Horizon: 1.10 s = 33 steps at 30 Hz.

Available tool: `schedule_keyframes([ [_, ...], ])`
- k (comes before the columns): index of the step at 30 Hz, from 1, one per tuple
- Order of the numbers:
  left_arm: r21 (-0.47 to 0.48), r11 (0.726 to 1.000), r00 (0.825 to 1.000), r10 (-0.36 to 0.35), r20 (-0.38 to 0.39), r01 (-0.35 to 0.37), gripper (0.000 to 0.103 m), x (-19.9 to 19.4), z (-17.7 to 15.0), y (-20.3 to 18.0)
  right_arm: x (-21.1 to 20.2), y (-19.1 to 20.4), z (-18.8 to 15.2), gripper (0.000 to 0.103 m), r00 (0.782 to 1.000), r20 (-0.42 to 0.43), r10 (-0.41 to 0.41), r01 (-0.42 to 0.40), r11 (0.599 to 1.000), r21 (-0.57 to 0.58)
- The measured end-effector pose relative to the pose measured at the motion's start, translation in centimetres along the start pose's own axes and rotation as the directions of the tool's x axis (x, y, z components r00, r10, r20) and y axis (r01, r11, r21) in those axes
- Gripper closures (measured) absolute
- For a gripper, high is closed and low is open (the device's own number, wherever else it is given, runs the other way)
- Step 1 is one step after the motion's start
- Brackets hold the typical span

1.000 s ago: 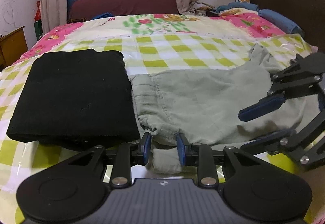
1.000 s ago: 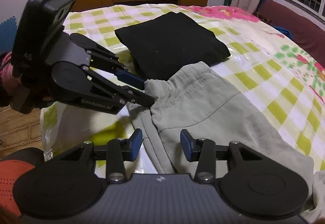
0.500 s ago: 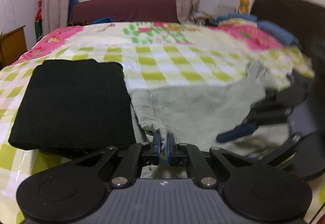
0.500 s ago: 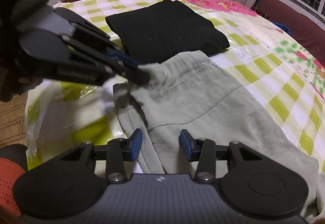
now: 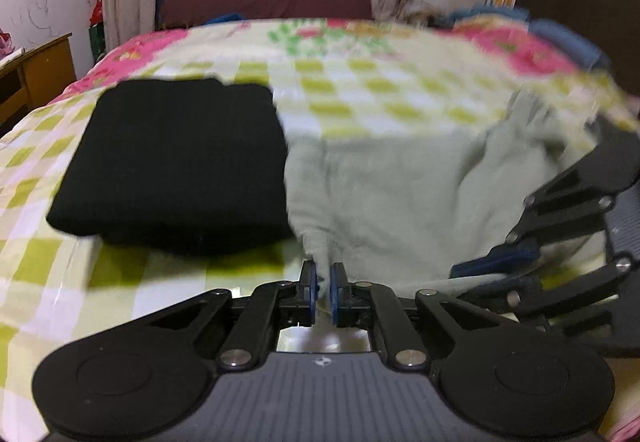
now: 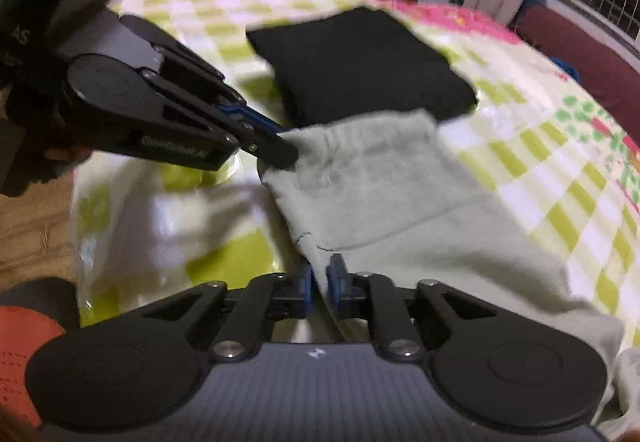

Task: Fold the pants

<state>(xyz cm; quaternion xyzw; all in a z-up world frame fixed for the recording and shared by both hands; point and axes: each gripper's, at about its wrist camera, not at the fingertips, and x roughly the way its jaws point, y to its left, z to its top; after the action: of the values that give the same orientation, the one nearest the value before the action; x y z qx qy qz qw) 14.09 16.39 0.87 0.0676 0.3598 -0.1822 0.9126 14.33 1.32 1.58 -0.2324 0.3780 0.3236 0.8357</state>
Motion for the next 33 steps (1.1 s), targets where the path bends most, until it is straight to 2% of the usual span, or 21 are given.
schedule_keyframes([
  [1, 0.005, 1.000, 1.000, 0.018, -0.003, -0.018, 0.075, 0.1, -0.2, -0.2, 0.5, 0.3, -0.2, 0.078, 1.000, -0.016, 0.003, -0.003, 1.000, -0.004],
  [3, 0.005, 0.999, 0.999, 0.034, 0.010, -0.034, 0.073, -0.6, -0.2, -0.3, 0.0, 0.5, -0.2, 0.071, 1.000, 0.009, 0.001, -0.001, 1.000, 0.000],
  [5, 0.004, 0.998, 0.998, 0.057, 0.024, -0.057, 0.073, -1.6, -0.2, -0.4, -1.6, 0.1, -0.4, 0.060, 0.999, 0.043, 0.017, -0.018, 0.999, 0.032],
  [8, 0.005, 0.997, 0.996, 0.082, 0.022, -0.082, 0.073, -2.6, -0.6, -0.4, -4.4, -1.7, -1.6, 0.059, 0.997, 0.083, 0.000, -0.010, 0.993, 0.114],
  [10, 0.013, 0.995, 0.995, 0.099, 0.028, -0.100, 0.073, -3.3, -0.6, -0.9, -6.0, -3.6, -2.9, 0.059, 0.996, 0.084, -0.039, 0.023, 0.982, 0.186],
  [12, 0.026, 0.995, 0.993, 0.098, 0.061, -0.100, 0.073, -4.3, -0.3, -2.0, -7.3, -6.0, -4.6, 0.059, 0.992, 0.071, -0.107, 0.085, 0.962, 0.258],
  [14, 0.037, 0.996, 0.993, 0.073, 0.089, -0.076, 0.073, -4.7, 0.3, -3.4, -8.8, -9.2, -6.7, 0.059, 0.978, 0.041, -0.204, 0.178, 0.923, 0.340],
  [16, 0.063, 0.998, 0.993, 0.022, 0.119, -0.029, 0.073, -4.7, 1.0, -5.6, -10.2, -12.8, -8.9, 0.057, 0.955, -0.006, -0.296, 0.267, 0.852, 0.450],
  [17, 0.079, 0.997, 0.992, -0.018, 0.125, 0.008, 0.073, -4.4, 1.5, -6.9, -11.0, -14.9, -10.3, 0.053, 0.942, -0.028, -0.335, 0.299, 0.798, 0.524],
  [19, 0.102, 0.992, 0.989, -0.087, 0.123, 0.075, 0.073, -3.5, 2.2, -9.3, -12.2, -19.2, -12.9, 0.051, 0.922, -0.063, -0.381, 0.325, 0.679, 0.659],
  [21, 0.125, 0.982, 0.983, -0.155, 0.101, 0.142, 0.073, -2.0, 2.8, -12.0, -13.0, -22.9, -15.5, 0.051, 0.913, -0.085, -0.398, 0.314, 0.554, 0.771],
  [23, 0.154, 0.968, 0.975, -0.212, 0.070, 0.200, 0.073, 0.1, 3.1, -15.0, -13.3, -26.6, -18.2, 0.051, 0.909, -0.081, -0.409, 0.269, 0.427, 0.863],
  [25, 0.172, 0.957, 0.968, -0.246, 0.047, 0.235, 0.073, 1.6, 3.4, -17.2, -13.1, -29.3, -20.4, 0.049, 0.908, -0.069, -0.413, 0.218, 0.325, 0.920],
  [27, 0.173, 0.945, 0.959, -0.284, 0.018, 0.276, 0.073, 3.0, 3.6, -19.2, -12.4, -31.2, -22.0, 0.049, 0.910, -0.039, -0.413, 0.159, 0.260, 0.953],
  [29, 0.188, 0.937, 0.954, -0.300, -0.009, 0.296, 0.073, 4.4, 3.7, -20.6, -11.7, -32.7, -23.3, 0.049, 0.919, 0.019, -0.395, 0.074, 0.219, 0.973],
  [31, 0.189, 0.931, 0.949, -0.312, -0.037, 0.313, 0.073, 5.4, 3.8, -21.6, -10.8, -33.8, -23.8, 0.049, 0.921, 0.077, -0.381, 0.001, 0.202, 0.979],
  [33, 0.196, 0.927, 0.948, -0.313, -0.064, 0.320, 0.073, 6.3, 3.9, -22.4, -9.7, -34.5, -23.7, 0.050, 0.918, 0.083, -0.387, -0.007, 0.194, 0.981],
])
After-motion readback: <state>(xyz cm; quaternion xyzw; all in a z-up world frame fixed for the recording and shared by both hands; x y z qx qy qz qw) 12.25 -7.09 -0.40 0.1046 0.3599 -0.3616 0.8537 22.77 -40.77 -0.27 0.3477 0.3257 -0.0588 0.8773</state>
